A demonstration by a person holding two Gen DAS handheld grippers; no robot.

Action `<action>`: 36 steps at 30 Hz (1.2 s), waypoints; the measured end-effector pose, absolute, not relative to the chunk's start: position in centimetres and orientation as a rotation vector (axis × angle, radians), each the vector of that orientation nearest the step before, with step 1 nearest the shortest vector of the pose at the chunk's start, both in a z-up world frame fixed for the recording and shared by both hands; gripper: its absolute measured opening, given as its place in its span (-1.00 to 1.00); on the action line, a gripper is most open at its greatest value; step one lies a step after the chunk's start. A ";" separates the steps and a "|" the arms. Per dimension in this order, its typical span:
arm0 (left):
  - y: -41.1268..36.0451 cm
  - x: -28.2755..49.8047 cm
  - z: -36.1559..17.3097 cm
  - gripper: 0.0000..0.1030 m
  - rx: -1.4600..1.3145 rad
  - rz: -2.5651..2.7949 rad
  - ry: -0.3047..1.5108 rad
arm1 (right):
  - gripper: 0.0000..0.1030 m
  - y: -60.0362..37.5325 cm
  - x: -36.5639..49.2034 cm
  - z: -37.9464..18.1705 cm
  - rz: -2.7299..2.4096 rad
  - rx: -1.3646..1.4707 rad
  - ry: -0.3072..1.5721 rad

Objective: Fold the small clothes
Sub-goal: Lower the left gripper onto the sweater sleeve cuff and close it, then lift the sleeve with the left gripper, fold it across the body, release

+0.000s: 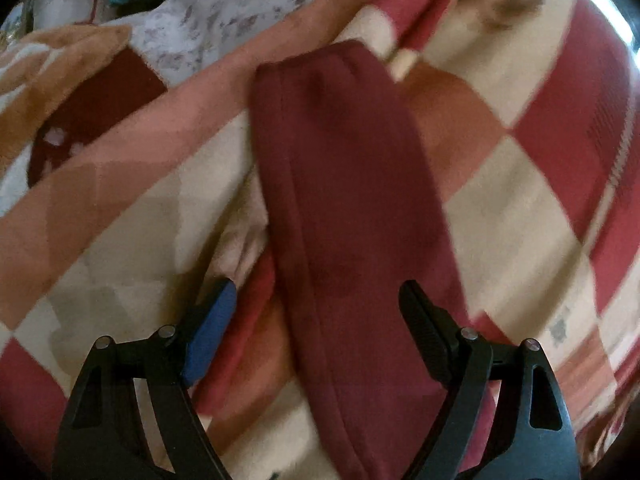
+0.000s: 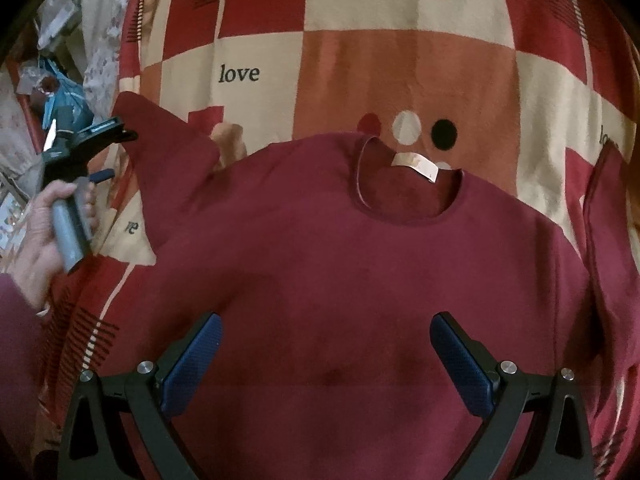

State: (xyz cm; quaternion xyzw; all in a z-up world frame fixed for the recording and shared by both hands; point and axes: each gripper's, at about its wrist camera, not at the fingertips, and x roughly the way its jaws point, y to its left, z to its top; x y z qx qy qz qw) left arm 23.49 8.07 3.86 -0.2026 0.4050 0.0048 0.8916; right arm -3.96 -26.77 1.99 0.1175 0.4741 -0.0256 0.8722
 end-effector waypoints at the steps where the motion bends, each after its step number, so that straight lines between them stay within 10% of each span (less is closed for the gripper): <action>1: 8.1 23.9 3.6 0.63 -0.431 0.019 0.840 | 1.00 -26.8 -3.9 1.9 -0.051 0.249 0.995; 8: 8.2 25.4 3.2 0.54 -0.452 -0.014 0.808 | 1.00 -27.0 -3.4 0.6 -0.052 0.261 1.028; 12: 7.7 25.8 3.6 -0.76 -0.410 -0.106 0.836 | 1.00 -27.2 -3.6 0.5 -0.059 0.276 1.027; 13: 8.1 25.6 4.0 -0.81 -0.428 -0.137 0.831 | 1.00 -27.2 -3.7 0.6 -0.061 0.276 1.023; 36: 8.3 8.9 17.6 -0.82 -0.222 -0.367 0.570 | 1.00 -26.5 -8.0 5.1 -0.065 0.324 0.937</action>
